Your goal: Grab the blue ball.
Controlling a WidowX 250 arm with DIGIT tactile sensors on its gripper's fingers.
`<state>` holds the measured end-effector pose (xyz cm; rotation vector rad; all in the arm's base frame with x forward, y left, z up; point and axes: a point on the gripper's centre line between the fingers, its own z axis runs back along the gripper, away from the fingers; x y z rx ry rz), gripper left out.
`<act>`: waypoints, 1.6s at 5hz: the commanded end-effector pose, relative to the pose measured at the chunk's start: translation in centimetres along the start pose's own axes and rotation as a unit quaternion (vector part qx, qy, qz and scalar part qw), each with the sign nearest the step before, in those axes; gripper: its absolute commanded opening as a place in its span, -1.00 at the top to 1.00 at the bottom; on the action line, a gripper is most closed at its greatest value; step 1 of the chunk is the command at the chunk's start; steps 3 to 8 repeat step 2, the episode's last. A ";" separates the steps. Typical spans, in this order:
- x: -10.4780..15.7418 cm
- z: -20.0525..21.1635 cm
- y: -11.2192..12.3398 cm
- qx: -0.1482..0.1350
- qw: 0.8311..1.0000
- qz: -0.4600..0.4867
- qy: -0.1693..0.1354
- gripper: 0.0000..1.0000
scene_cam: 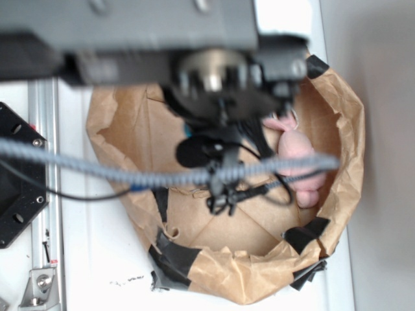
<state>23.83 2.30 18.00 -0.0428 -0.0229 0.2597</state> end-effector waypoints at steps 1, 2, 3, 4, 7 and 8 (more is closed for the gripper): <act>0.9 1.4 1.3 0.019 0.999 0.024 -0.019 1.00; 0.9 1.3 1.4 0.010 0.999 0.038 -0.023 1.00; 0.9 1.3 1.4 0.010 0.999 0.038 -0.023 1.00; 0.9 1.3 1.4 0.010 0.999 0.038 -0.023 1.00; 0.9 1.3 1.4 0.010 0.999 0.038 -0.023 1.00; 0.9 1.3 1.4 0.010 0.999 0.038 -0.023 1.00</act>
